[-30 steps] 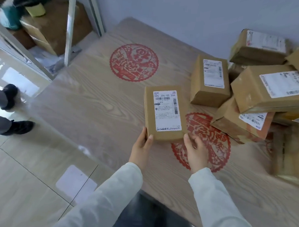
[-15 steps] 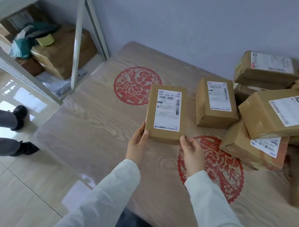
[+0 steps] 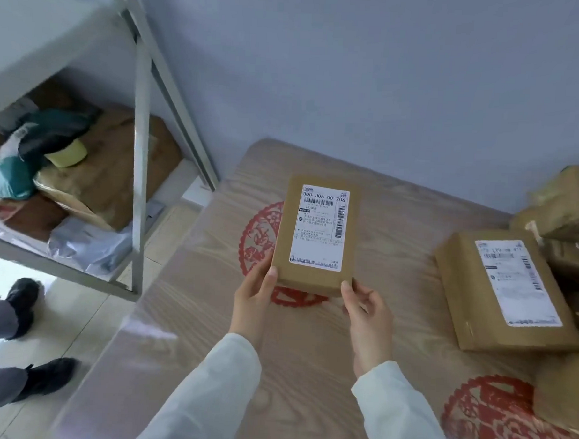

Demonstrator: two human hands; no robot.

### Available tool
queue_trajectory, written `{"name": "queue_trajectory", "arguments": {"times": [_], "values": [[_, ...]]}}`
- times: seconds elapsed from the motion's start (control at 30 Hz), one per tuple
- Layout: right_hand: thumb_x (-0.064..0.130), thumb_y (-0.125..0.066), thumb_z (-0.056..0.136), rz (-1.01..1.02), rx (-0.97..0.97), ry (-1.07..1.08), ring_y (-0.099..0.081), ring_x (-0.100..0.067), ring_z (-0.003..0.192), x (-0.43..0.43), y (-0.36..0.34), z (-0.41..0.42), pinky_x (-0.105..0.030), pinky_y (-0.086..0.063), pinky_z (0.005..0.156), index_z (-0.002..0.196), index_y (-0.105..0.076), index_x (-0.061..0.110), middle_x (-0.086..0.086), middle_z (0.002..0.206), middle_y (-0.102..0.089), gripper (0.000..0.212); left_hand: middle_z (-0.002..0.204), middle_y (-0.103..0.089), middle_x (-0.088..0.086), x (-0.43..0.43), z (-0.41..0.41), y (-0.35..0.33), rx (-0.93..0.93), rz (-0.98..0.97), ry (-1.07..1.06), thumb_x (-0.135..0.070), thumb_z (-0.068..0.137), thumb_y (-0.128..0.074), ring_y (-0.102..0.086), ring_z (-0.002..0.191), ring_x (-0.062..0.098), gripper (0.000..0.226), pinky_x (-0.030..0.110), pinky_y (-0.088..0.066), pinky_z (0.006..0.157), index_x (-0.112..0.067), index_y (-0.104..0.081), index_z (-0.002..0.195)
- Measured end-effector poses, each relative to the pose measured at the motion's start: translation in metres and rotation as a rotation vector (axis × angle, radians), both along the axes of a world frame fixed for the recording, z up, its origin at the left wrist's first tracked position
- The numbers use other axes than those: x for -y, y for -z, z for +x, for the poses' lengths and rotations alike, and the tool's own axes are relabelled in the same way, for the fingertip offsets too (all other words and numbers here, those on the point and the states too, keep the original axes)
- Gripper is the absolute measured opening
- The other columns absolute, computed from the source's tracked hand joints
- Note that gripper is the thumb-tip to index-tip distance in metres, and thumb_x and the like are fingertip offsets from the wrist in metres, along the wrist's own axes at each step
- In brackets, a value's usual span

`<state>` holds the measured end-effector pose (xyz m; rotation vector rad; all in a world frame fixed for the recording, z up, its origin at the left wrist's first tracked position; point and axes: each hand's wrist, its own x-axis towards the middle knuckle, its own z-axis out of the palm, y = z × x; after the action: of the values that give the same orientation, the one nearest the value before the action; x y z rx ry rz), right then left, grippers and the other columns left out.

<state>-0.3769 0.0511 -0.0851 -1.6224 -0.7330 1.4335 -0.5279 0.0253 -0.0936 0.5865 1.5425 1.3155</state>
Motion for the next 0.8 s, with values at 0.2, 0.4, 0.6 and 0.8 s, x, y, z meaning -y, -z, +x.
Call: {"name": "queue_trajectory", "arguments": {"times": [0.2, 0.4, 0.6, 0.8], "values": [[0.03, -0.067, 0.086, 0.011, -0.027, -0.017, -0.064, -0.009, 0.092, -0.056, 0.011, -0.066, -0.026, -0.048, 0.087, 0.094, -0.064, 0.019, 0.007, 0.094, -0.067, 0.013, 0.124, -0.064, -0.011, -0.061, -0.068, 0.011, -0.016, 0.008, 0.063, -0.044, 0.092, -0.056, -0.056, 0.12, 0.009, 0.034, 0.039, -0.04, 0.108, -0.038, -0.061, 0.125], [0.034, -0.067, 0.086, 0.014, -0.024, -0.027, -0.065, -0.008, 0.094, -0.098, 0.023, -0.101, -0.027, -0.048, 0.088, 0.094, -0.064, 0.023, 0.007, 0.098, -0.07, 0.015, 0.123, -0.065, -0.012, -0.114, -0.106, 0.019, -0.037, 0.013, 0.105, -0.05, 0.086, -0.055, -0.057, 0.118, 0.005, 0.047, 0.038, -0.041, 0.107, -0.032, -0.057, 0.13], [0.036, -0.066, 0.085, 0.04, 0.031, -0.041, -0.064, -0.009, 0.094, -0.132, 0.032, -0.121, -0.033, -0.049, 0.094, 0.089, -0.062, 0.026, 0.01, 0.093, -0.067, 0.011, 0.122, -0.066, -0.011, -0.15, -0.129, 0.028, -0.027, 0.026, 0.097, -0.05, 0.079, -0.057, -0.057, 0.119, 0.006, 0.048, 0.038, -0.04, 0.108, -0.034, -0.059, 0.123], [0.033, -0.068, 0.084, 0.063, 0.086, -0.05, -0.063, -0.002, 0.087, -0.149, 0.035, -0.135, -0.028, -0.049, 0.088, 0.086, -0.06, 0.027, 0.013, 0.088, -0.065, 0.01, 0.109, -0.07, -0.017, -0.171, -0.141, 0.034, -0.04, 0.035, 0.088, -0.03, 0.097, -0.05, -0.062, 0.11, 0.003, 0.023, 0.03, -0.044, 0.099, -0.044, -0.067, 0.101]]}}
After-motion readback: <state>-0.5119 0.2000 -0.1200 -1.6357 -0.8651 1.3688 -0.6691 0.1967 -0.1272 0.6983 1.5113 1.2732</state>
